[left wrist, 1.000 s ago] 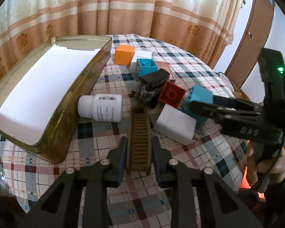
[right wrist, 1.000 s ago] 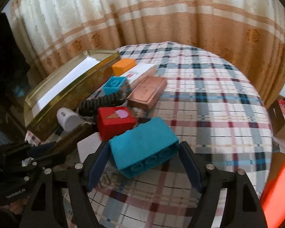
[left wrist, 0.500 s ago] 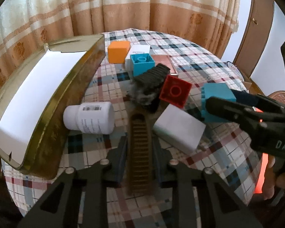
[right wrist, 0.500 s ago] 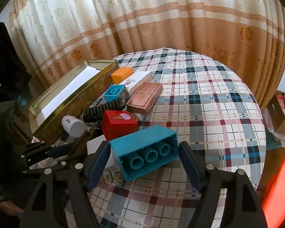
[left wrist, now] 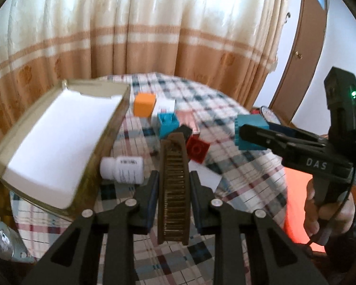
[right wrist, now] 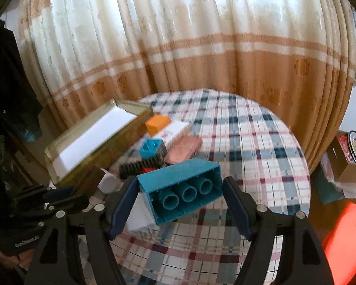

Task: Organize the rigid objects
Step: 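Carry the comb and teal brick into the gold tray and open both tools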

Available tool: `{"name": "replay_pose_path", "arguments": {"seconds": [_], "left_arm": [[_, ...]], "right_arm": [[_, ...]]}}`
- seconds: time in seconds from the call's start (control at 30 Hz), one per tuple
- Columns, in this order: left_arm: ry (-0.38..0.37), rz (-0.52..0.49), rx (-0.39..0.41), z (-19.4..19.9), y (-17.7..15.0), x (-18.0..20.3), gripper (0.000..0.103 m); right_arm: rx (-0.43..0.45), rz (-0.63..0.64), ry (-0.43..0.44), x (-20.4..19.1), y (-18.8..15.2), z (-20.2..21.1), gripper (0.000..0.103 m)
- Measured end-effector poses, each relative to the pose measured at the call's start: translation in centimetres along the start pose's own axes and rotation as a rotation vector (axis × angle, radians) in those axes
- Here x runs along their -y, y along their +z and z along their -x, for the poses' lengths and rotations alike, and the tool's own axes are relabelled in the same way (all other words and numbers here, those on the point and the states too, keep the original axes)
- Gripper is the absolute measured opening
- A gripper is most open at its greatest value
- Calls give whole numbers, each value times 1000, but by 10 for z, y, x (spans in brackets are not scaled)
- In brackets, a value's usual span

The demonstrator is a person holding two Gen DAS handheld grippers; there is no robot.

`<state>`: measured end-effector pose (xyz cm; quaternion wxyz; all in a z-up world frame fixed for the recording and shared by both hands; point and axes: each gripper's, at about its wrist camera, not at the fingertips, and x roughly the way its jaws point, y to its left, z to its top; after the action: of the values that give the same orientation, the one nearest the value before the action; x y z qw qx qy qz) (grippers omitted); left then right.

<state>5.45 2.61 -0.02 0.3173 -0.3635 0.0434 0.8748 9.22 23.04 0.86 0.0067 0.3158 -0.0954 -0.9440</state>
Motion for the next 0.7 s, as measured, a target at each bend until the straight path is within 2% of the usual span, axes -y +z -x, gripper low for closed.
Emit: {"name": "replay_pose_path", "arguments": {"seconds": [0.1, 0.17, 0.3, 0.5, 0.7], "left_arm": [[30, 19, 49, 15, 11, -10, 24], [78, 41, 77, 23, 20, -22, 24], [242, 78, 95, 25, 31, -52, 24], [398, 180, 93, 14, 39, -101, 24], [500, 238, 87, 6, 36, -129, 24]], "right_arm": [[24, 15, 16, -9, 9, 6, 75], [43, 35, 35, -22, 18, 7, 75], [81, 82, 83, -54, 37, 1, 75], [96, 160, 127, -113, 58, -37, 75], [59, 158, 147, -149, 72, -79, 75]]}}
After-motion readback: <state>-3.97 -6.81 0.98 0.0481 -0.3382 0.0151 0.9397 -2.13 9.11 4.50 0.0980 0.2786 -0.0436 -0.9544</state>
